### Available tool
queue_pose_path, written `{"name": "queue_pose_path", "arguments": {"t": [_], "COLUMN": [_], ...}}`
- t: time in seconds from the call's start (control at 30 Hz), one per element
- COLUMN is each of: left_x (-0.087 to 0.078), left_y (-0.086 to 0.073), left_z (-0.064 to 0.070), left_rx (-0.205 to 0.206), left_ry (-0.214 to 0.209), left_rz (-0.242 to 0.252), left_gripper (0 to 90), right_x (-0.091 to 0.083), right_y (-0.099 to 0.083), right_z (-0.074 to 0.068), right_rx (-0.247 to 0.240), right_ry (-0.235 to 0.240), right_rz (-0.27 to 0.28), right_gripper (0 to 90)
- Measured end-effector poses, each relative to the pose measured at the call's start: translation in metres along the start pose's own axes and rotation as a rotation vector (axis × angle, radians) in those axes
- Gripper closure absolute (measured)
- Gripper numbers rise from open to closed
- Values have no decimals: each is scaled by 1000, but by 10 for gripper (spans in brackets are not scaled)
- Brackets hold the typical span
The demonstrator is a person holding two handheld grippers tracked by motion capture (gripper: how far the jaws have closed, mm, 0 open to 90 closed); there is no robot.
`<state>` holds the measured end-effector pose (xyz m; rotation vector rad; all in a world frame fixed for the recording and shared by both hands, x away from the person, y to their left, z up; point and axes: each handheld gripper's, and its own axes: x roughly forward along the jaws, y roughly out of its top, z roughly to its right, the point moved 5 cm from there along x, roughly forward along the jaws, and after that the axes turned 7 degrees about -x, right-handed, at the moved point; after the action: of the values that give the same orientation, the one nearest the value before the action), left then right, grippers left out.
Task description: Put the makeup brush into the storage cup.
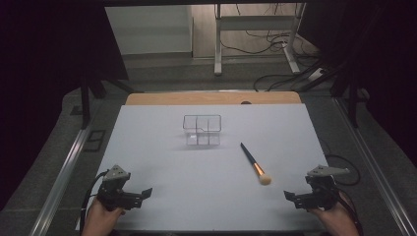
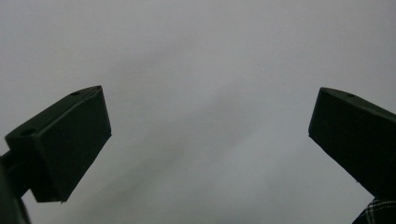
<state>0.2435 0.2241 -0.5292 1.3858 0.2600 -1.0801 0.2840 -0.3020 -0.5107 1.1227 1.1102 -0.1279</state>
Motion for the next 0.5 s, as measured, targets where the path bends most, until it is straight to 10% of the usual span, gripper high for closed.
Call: {"name": "queue_pose_path", "arguments": {"t": [0.5], "left_x": [1], "left_y": [-1], "left_z": [2], "left_rx": [35], "left_ry": [1], "left_rz": [-13], "left_gripper": [0], "right_x": [2], "right_y": [0], "right_z": [-3], "right_rx": [-17], "right_ry": [10], "right_rz": [-17], "right_gripper": [0]}}
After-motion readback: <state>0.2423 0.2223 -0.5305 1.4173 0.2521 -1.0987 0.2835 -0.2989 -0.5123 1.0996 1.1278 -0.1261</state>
